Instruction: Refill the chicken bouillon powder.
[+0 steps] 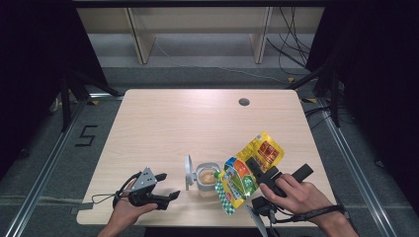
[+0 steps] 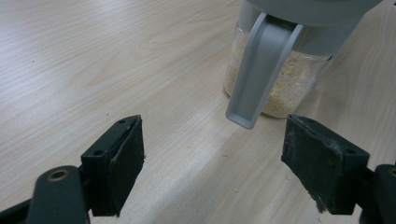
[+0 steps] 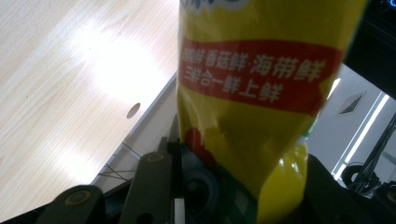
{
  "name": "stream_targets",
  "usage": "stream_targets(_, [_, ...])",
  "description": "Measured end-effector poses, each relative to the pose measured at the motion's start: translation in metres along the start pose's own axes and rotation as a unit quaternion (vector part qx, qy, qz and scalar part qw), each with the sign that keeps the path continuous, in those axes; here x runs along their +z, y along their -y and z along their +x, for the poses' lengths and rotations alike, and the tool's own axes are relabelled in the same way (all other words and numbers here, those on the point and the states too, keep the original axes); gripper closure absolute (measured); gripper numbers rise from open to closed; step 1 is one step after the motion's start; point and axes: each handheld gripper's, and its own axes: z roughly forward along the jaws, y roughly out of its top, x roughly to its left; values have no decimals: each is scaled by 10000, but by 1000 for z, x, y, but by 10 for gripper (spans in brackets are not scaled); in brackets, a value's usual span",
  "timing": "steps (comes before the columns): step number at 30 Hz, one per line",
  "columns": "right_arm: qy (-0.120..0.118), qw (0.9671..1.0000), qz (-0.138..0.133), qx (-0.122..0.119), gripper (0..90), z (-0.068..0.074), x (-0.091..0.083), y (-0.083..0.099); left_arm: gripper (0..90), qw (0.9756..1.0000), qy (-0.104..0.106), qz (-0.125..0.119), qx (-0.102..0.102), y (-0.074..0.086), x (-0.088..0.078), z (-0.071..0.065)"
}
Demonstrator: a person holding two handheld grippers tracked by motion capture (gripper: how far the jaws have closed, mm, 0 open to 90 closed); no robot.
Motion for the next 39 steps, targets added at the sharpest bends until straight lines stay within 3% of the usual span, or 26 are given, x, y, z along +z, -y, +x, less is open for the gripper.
stream_targets(4, [10,10000,-46,77,673,2,0,0,204,10000,-4,-6,84,0,0,1])
stream_targets(11, [6,9995,-93,293,674,5,1,0,204,10000,2,-4,82,0,0,1])
stream_targets(12, [-9,9993,-109,358,674,6,2,0,204,10000,-1,-18,-20,0,0,0])
stream_targets(15, [-19,9986,-143,510,675,9,2,0,204,9999,-42,-33,103,0,-1,1])
stream_targets(17, [21,9985,-211,499,675,10,2,2,204,10000,0,-2,96,0,-1,1])
stream_targets(18, [28,9984,-262,495,675,10,3,2,204,10000,-7,-15,-32,0,0,0])
stream_targets(20, [28,9980,-259,571,675,12,3,2,204,10000,-2,-6,34,0,0,0])
stream_targets(21, [73,9968,-256,757,676,15,3,1,204,9999,-5,11,126,0,0,1])
stream_targets(24, [86,9952,-296,933,676,18,3,1,204,10000,-4,1,84,0,-1,1])
stream_targets(28, [162,9949,-320,946,677,19,4,1,204,10000,-5,-13,-29,0,0,0])
stream_targets(29, [131,9939,-301,1048,677,20,3,1,204,9999,-15,25,100,0,-1,1])
stream_targets(33, [112,9911,-282,1293,677,23,3,0,204,10000,-21,3,78,0,-1,1])
stream_targets(36, [188,9902,-364,1332,678,25,4,0,204,10000,-10,0,11,0,0,0])
stream_targets(38, [102,9861,-332,1623,679,28,3,-1,204,10000,7,-20,-5,0,0,-1])
stream_targets(39, [94,9856,-354,1650,680,29,3,-1,204,10000,14,-28,73,0,1,0])
